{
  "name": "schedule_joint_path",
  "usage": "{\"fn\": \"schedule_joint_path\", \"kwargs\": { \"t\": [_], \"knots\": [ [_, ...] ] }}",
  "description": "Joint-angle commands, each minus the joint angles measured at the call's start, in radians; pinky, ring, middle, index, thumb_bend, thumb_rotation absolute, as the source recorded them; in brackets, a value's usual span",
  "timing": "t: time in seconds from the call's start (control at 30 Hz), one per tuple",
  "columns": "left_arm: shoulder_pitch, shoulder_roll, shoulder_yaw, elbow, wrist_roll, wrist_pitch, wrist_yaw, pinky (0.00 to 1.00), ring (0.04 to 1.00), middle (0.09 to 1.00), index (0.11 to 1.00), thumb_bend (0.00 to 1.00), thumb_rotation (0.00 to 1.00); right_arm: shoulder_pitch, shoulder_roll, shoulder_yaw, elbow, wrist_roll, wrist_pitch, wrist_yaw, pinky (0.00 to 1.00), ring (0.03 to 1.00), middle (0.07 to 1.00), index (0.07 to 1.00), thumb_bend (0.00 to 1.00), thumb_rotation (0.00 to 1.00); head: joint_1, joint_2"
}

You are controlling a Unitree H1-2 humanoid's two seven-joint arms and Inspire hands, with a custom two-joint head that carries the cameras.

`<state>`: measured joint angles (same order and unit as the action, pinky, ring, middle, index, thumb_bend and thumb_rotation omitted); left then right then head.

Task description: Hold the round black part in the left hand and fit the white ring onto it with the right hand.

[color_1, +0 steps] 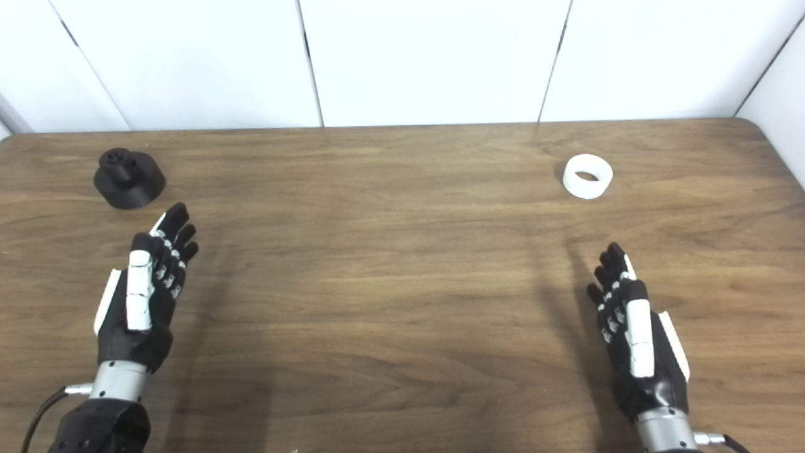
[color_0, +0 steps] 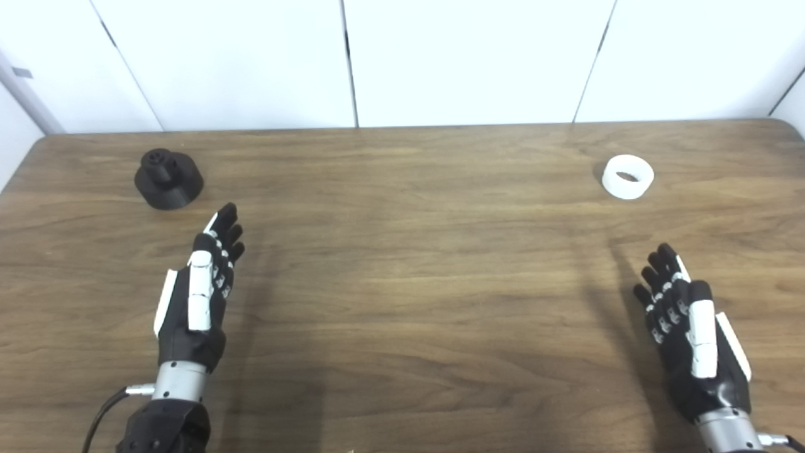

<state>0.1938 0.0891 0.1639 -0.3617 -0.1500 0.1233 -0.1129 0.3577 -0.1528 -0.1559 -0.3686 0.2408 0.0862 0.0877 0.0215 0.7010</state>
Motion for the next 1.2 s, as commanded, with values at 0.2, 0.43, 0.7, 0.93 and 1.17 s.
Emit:
{"fn": "schedule_joint_path", "kwargs": {
  "t": [0.2, 0.43, 0.7, 0.93, 1.17],
  "knots": [
    [0.071, -0.004, -0.011, -0.025, 0.012, -0.038, 0.006, 0.96, 0.963, 0.970, 0.935, 0.53, 0.99, -0.006, -0.009, -0.015, -0.006, 0.014, -0.044, 0.011, 1.00, 1.000, 1.000, 0.994, 0.58, 1.00, -0.004, -0.006],
    [0.069, -0.001, -0.010, -0.017, 0.010, -0.041, 0.003, 0.95, 0.955, 0.968, 0.937, 0.56, 0.97, -0.006, -0.011, -0.015, -0.004, 0.009, -0.050, 0.012, 1.00, 1.000, 1.000, 0.998, 0.59, 1.00, -0.008, -0.008],
    [0.074, -0.019, -0.026, -0.025, 0.021, -0.037, 0.011, 0.95, 0.951, 0.964, 0.934, 0.55, 0.95, -0.003, -0.026, -0.028, 0.008, 0.016, -0.052, 0.018, 1.00, 1.000, 1.000, 0.998, 0.60, 1.00, 0.074, -0.025],
    [0.084, -0.043, -0.069, -0.019, 0.063, -0.050, 0.031, 0.95, 0.952, 0.962, 0.939, 0.52, 0.96, -0.004, -0.059, -0.048, 0.048, 0.054, -0.078, 0.055, 1.00, 1.000, 1.000, 1.000, 0.61, 1.00, 0.197, -0.074],
    [0.092, -0.059, -0.108, 0.009, 0.080, -0.081, 0.051, 0.97, 0.965, 0.973, 0.952, 0.54, 0.92, -0.011, -0.086, -0.059, 0.119, 0.078, -0.152, 0.105, 1.00, 1.000, 1.000, 1.000, 0.65, 1.00, 0.272, -0.133]
  ]
}}
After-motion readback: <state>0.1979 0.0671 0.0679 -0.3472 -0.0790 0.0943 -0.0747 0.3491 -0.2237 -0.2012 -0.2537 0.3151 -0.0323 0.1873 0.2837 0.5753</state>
